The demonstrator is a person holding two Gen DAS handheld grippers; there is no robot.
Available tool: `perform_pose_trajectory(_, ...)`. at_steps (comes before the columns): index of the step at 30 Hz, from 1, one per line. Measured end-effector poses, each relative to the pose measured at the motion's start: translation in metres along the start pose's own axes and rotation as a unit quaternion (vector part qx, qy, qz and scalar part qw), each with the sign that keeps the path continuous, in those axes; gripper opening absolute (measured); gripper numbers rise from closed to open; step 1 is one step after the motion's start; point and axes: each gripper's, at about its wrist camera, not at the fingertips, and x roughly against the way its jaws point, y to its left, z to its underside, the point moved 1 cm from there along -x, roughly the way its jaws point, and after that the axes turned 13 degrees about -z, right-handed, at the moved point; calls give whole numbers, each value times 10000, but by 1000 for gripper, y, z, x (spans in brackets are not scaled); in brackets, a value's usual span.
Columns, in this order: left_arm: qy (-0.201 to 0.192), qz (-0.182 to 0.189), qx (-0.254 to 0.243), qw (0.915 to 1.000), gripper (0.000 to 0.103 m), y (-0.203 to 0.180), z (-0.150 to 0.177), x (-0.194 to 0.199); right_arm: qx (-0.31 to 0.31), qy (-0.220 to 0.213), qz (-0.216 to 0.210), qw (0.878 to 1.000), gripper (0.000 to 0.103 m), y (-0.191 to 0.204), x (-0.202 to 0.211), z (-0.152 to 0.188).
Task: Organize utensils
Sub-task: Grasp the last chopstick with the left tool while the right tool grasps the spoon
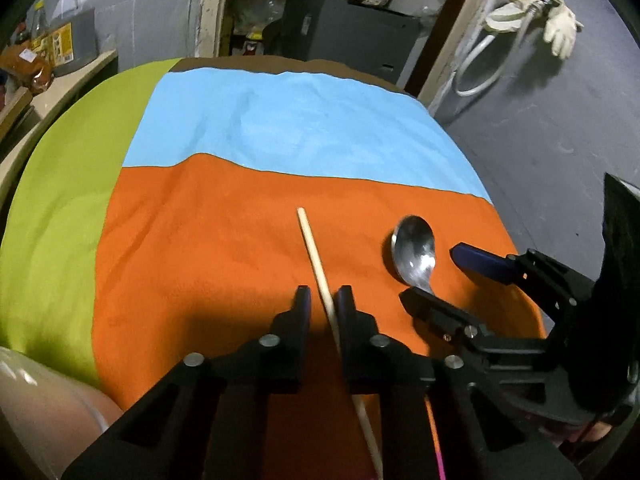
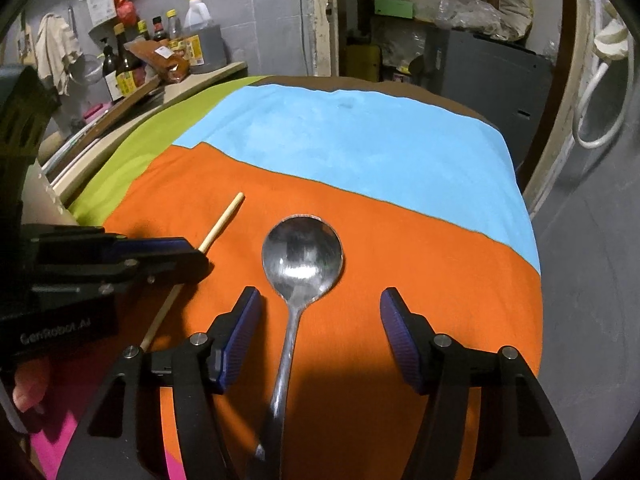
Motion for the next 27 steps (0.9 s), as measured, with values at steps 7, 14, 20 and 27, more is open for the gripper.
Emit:
perform_pose_trajectory(7,157,-12,133,9998,4,-1,-7,1,85,77,34,9999,60,1,-12,-10)
perform_pose_trajectory(14,39,36,243,9997,2,0,1,13,123,87,63,9999,41,5,-17,-16)
perform_pose_trajectory(20,-561,137,178,9982,2,-4,18,45,86,-308,118,9994,41,8,1,-10)
perform_pose_trajectory(27,-1644,133,132,9862,2,-11,38,89,259,-1361,317,9899,41,25,49,6)
